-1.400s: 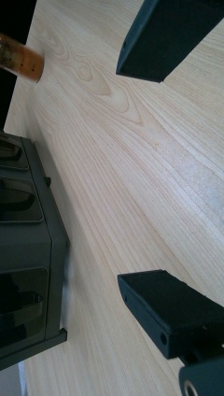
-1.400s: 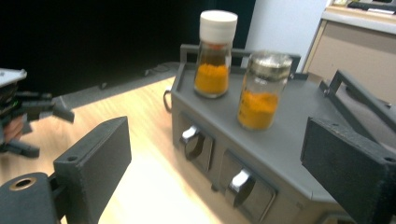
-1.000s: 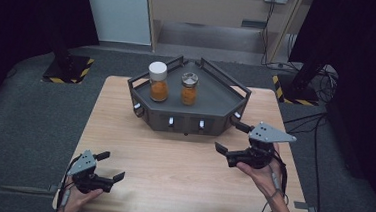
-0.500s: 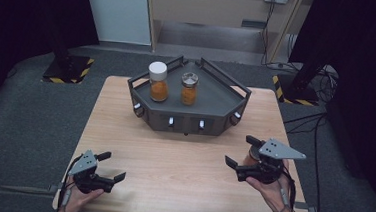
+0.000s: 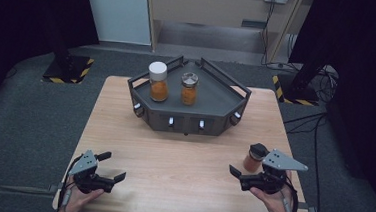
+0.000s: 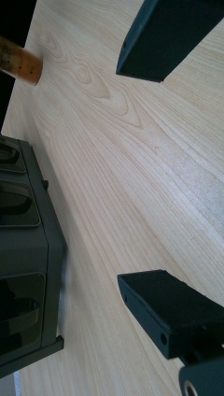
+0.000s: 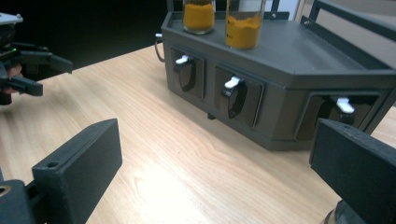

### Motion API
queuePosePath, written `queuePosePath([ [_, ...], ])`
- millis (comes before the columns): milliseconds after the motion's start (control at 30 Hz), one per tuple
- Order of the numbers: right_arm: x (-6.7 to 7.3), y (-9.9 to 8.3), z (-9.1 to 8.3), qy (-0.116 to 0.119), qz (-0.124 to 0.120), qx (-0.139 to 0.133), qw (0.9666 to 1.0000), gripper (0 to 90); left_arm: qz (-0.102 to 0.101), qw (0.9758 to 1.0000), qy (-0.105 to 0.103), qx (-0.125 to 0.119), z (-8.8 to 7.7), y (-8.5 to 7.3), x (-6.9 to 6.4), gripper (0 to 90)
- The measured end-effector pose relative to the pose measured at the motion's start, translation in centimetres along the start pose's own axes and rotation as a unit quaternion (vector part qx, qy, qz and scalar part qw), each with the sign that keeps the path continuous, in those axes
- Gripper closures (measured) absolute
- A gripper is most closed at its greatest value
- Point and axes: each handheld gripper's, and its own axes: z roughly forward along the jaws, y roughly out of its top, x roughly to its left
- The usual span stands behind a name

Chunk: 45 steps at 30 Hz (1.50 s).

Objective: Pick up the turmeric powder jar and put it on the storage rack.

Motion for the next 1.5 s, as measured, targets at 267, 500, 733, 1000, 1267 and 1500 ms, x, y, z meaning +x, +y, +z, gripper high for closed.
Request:
queuePosePath([
  [267,0.1,-1.7,-0.2,-0.001,0.009,0.014,0.9999,2.6,0.005,1.0000,-0.001,-0.002,-0.1,0.0,-0.1,1.6],
  [500,0.0,-3.3,-0.3,-0.002,0.028,0.022,0.9994,2.6,0.002,1.0000,0.000,-0.001,0.0,0.0,0.0,1.6],
  [733,-0.1,-4.4,-0.1,-0.003,0.036,0.028,0.9989,2.6,0.004,1.0000,0.000,-0.003,-0.1,-0.1,0.0,1.6],
  [1000,-0.2,-5.3,-0.3,-0.001,0.040,0.024,0.9989,2.6,0.006,0.9999,0.000,-0.010,-0.3,-0.2,-0.1,1.6],
  [1267,-0.3,-5.6,-0.4,0.000,0.031,0.025,0.9992,2.8,0.006,0.9999,-0.002,-0.016,-0.5,-0.3,-0.1,1.6],
  [1500,-0.7,-5.9,-0.1,0.004,0.038,0.034,0.9987,2.9,0.006,0.9998,-0.002,-0.017,-0.5,-0.3,0.0,1.6],
])
